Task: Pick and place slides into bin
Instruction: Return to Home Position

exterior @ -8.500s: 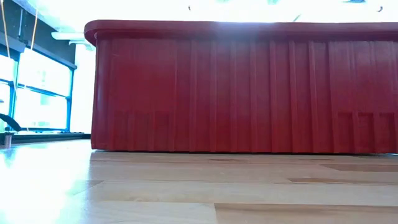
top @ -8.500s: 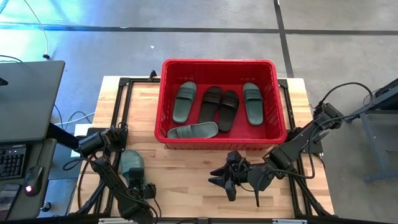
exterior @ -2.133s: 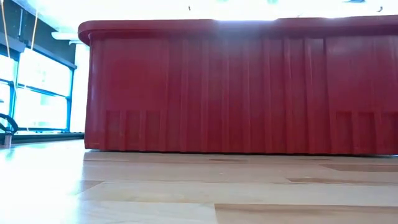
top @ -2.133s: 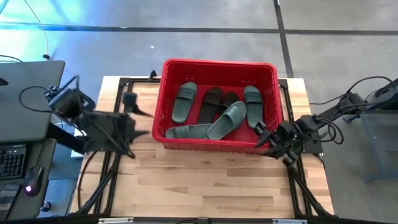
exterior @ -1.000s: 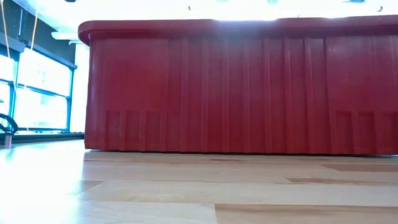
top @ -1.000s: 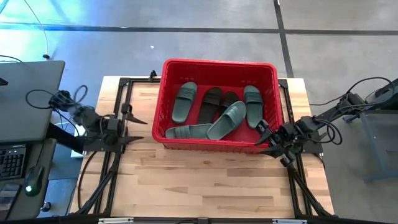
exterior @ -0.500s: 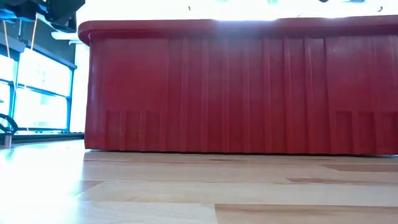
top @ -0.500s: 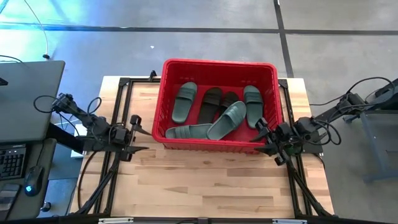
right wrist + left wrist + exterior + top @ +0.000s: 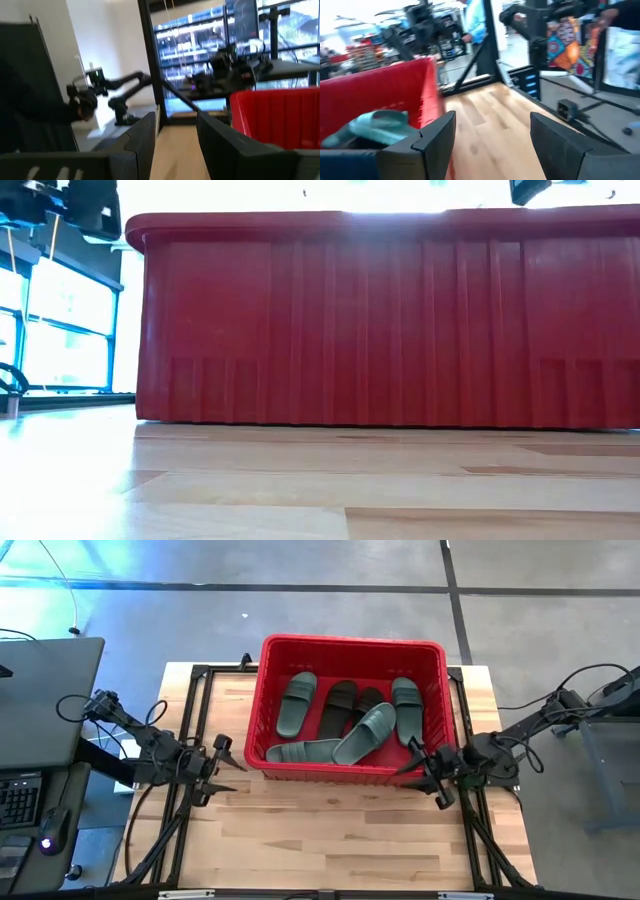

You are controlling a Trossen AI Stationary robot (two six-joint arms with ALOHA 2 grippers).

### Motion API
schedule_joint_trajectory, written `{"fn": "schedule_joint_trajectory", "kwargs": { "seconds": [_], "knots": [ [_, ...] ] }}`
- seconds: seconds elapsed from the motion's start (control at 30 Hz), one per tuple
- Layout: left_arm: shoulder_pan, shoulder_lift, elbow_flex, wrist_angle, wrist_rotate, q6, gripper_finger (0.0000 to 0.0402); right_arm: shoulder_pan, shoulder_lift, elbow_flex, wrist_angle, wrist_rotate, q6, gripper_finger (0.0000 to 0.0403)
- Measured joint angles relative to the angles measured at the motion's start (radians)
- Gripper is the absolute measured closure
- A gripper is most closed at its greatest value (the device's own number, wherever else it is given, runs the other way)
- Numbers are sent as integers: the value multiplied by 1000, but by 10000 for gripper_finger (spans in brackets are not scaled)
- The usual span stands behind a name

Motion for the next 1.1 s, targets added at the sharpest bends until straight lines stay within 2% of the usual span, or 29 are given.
{"fn": "schedule_joint_trajectory", "kwargs": {
  "seconds": [0.07,0.23,0.33,0.6,0.77,1.1],
  "knots": [
    [0,0,0,6,53,25,163,0,0,0,-39,0,0,269],
    [0,0,0,42,275,123,163,0,0,0,-137,0,0,269],
    [0,0,0,22,339,129,163,0,0,0,-202,0,0,269],
    [0,0,0,-26,346,164,163,0,-2,4,-328,-1,-3,269],
    [0,0,1,-27,331,91,163,0,-2,4,-329,0,-2,269],
    [0,0,1,-36,328,103,163,0,-1,3,-327,0,0,269]
  ]
}}
